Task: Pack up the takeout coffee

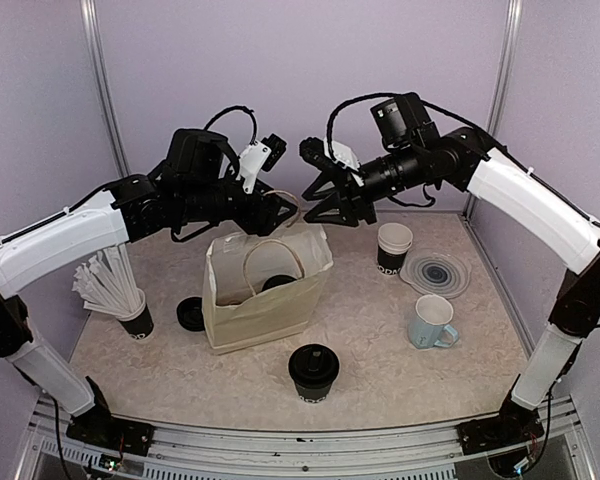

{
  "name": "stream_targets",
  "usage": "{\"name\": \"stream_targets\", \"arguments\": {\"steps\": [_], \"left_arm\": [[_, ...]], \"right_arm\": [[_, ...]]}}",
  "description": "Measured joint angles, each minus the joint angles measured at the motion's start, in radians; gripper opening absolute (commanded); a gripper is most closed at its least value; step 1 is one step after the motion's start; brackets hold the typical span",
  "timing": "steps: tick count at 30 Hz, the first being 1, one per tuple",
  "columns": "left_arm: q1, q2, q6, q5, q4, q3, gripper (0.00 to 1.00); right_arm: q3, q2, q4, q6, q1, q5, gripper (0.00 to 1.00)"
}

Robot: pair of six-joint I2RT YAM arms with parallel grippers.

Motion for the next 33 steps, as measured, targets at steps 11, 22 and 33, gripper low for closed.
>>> {"name": "stream_targets", "arguments": {"steps": [11,22,33], "left_arm": [[0.0,-0.02,0.0,0.012,0.009,-0.016,0.69],[-0.003,-0.042,0.006,0.026,0.016,-0.038,0.81],[-0.197,-0.105,0.064,-0.204,0.038,-0.106,0.9]], "right_arm": [[0.065,0.032,0.054,0.076,0.0,-0.05,0.35],[0.126,0.106,0.05,0.144,0.0,-0.072,0.0],[0.154,0.131,0.069,0.23,-0.012,0.062,0.0]]}}
